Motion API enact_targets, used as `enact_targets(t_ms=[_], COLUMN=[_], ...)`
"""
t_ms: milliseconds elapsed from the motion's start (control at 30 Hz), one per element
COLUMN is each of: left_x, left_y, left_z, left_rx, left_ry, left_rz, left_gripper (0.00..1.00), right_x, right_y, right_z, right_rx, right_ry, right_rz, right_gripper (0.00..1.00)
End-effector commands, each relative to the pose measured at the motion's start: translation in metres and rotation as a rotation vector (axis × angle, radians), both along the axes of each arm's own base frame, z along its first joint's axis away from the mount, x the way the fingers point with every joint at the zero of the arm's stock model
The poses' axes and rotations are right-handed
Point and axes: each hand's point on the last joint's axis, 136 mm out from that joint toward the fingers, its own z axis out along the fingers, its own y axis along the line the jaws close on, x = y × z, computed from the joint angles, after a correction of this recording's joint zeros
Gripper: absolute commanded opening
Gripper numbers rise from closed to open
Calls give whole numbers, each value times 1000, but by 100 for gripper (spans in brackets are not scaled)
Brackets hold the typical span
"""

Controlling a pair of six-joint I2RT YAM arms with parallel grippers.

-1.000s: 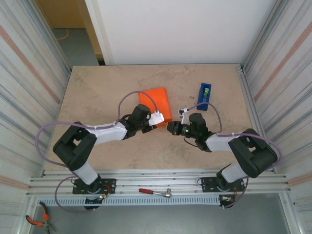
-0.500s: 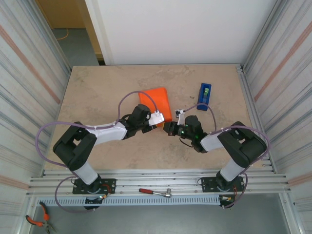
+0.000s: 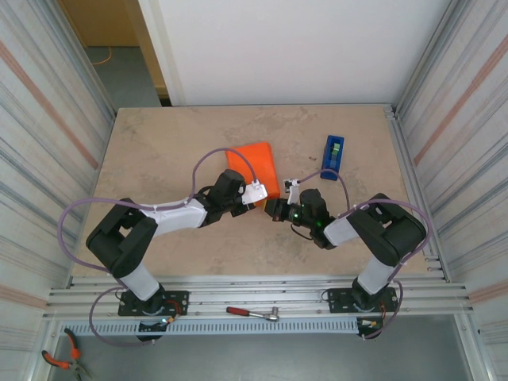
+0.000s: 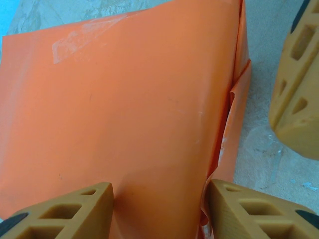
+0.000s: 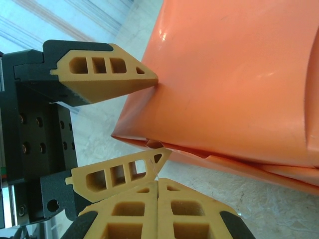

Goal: Wrap the gift box in paper
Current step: Wrap the gift box with the wrapping paper.

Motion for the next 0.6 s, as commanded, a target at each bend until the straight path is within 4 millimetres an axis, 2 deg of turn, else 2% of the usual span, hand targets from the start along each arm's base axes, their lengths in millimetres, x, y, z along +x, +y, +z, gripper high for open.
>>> enact_targets(t_ms=[0, 567], left_x=[-3, -5], left_y=[6, 6], left_z=[-4, -6], left_rx=[15, 21], left_ry=[44, 47], left_rz=[13, 7], left_gripper=[53, 52], right_x=[4, 20], right_y=[9, 16], right_z=[12, 9], right_rx=[38, 59], right_ry=[-28, -18], right_rz=[15, 4], right_gripper=[0, 0])
